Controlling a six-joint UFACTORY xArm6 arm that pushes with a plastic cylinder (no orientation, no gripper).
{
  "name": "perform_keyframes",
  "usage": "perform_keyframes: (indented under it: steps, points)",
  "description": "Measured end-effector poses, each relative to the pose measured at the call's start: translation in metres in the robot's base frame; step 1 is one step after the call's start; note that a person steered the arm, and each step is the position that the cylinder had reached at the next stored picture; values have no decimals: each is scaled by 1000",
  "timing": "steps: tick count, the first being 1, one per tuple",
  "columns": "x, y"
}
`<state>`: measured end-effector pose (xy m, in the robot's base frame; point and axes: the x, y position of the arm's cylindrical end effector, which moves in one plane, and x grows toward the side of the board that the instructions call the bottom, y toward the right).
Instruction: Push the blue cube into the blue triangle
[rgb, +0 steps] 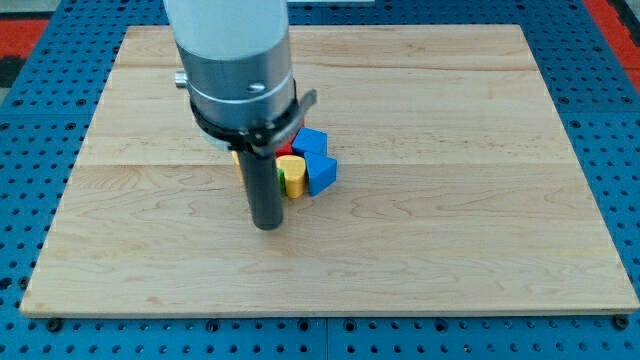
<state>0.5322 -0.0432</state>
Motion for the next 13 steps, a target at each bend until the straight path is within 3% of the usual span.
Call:
perform_keyframes:
  steps: [1,2,4,5,6,7,9,11,12,13]
  points:
    - [4,73]
    - [-23,89]
    - [-62,44]
    - [-61,89]
    - [-101,133]
    - [-139,86]
    - [-140,11]
    - [-195,-5]
    - [-196,-28]
    - [-182,-12]
